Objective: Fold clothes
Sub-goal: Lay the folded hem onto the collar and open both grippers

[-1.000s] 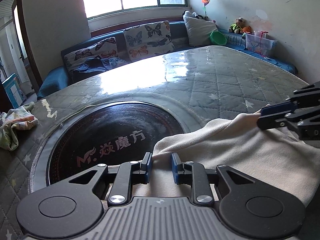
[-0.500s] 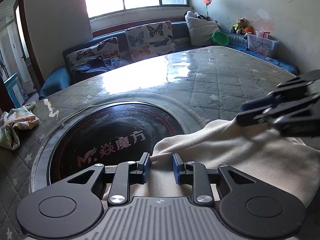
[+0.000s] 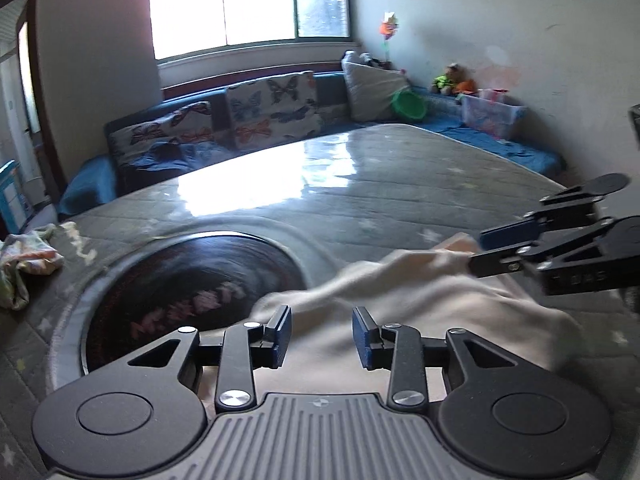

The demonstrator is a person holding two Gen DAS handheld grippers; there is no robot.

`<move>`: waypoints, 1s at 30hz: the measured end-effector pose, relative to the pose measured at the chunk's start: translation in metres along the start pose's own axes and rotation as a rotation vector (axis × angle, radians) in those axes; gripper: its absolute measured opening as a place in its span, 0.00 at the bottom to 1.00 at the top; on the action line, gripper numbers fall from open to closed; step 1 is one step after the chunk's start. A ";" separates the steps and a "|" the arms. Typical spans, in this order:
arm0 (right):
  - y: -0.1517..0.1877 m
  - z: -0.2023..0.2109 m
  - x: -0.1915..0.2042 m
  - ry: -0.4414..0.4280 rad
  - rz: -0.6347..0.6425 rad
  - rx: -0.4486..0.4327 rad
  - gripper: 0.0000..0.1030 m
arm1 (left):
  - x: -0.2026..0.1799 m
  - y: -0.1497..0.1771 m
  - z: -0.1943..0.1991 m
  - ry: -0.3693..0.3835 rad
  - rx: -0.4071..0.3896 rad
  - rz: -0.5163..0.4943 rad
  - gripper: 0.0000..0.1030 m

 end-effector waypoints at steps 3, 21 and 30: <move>0.009 -0.002 0.000 -0.023 -0.016 0.019 0.28 | -0.014 0.008 0.003 0.024 0.007 -0.003 0.36; 0.028 0.039 -0.034 0.000 -0.065 0.055 0.26 | -0.071 0.002 -0.002 0.095 -0.017 -0.058 0.37; 0.039 0.053 -0.023 -0.048 -0.065 0.047 0.26 | -0.099 0.014 -0.029 0.151 0.043 -0.097 0.37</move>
Point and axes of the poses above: each gripper's, at about its wrist camera, not at the fingertips, and z roughly against the way its jaws point, x to its left, y to its underside, the point moved 5 cm from there along -z, roughly the way its jaws point, and after that the axes turned 13 degrees about y, right-handed, at the moved point
